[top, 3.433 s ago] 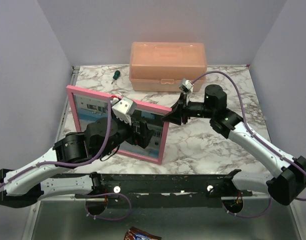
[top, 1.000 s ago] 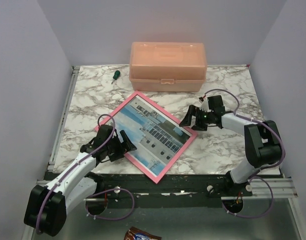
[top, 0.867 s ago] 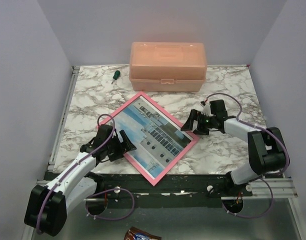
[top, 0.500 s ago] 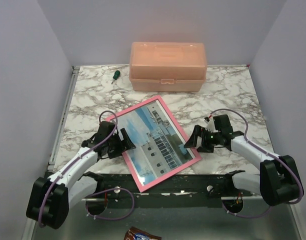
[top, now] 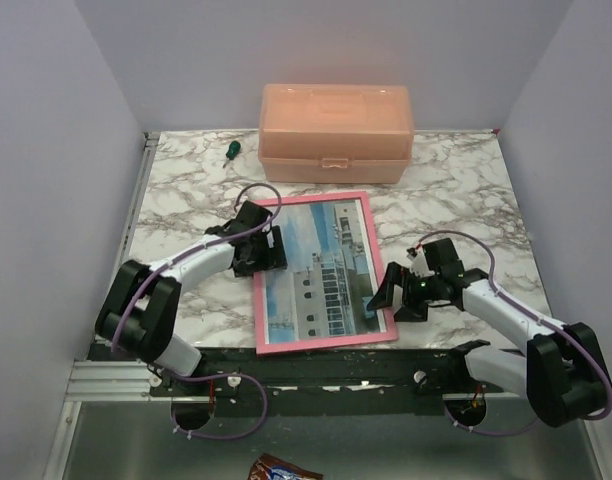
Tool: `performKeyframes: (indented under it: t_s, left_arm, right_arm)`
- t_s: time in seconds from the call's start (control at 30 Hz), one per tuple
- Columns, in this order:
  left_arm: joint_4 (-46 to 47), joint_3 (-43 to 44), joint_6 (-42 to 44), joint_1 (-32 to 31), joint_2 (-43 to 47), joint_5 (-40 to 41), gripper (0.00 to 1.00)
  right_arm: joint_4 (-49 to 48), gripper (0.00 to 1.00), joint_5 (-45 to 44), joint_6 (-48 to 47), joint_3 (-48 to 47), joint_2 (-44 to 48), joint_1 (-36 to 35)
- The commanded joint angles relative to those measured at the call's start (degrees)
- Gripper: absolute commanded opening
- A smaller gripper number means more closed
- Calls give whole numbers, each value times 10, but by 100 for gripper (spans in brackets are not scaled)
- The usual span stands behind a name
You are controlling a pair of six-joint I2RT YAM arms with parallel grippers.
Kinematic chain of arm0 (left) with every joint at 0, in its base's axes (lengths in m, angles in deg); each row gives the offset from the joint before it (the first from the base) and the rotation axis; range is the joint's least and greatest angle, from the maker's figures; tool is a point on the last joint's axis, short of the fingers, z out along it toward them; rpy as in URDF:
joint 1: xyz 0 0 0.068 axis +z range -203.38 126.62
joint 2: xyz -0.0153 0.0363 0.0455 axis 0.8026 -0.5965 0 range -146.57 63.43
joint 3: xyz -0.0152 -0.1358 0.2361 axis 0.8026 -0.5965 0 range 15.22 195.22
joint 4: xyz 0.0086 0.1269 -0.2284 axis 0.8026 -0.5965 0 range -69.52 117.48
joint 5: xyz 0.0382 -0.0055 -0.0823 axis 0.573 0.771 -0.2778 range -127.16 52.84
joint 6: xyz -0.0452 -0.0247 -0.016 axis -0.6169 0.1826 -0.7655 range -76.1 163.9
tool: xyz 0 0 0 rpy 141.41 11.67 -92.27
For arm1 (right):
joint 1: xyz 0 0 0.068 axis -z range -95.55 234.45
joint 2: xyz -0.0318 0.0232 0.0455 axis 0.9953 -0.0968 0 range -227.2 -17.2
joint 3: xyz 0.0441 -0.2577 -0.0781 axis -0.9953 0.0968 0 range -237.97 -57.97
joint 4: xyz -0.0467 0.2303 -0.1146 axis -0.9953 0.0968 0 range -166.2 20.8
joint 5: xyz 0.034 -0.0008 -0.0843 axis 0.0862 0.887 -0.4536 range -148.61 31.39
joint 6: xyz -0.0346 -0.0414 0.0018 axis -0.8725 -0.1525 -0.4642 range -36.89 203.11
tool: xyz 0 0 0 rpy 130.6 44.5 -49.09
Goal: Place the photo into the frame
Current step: Adjust the photo frame at the center of the board.
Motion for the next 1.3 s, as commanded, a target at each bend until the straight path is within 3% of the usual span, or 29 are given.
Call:
performKeyframes:
  t_s: [0.0,0.3,0.43,0.6,0.8,0.9,1.0,1.27]
  left_arm:
    - [48,106,-38,-77,-69,-159,86]
    - [27,187,-24,-115,-150,-151,89]
    - [-23,208,3,-116,-161,-108,97]
    - [-111,226,41,-115,-163,-2,99]
    - [-240,281,66,-114,-180,207,99]
    - [-286,296,66,-114,-165,266,99]
    - [-287,277,67,-114,-120,253,98]
    - [-208,124,35,-115,72,76,98]
  right_arm:
    - [-14,99,88,42,9,11,-40]
    - [-11,99,96,70,5,36,-108]
    - [11,99,49,64,-17,24,-121]
    - [48,100,-4,54,-58,22,-121]
    - [103,100,-53,40,-88,9,-122]
    - [143,100,-94,29,-113,9,-122]
    - [158,100,-125,22,-137,13,-122]
    - [109,100,-157,-1,-212,-64,-121]
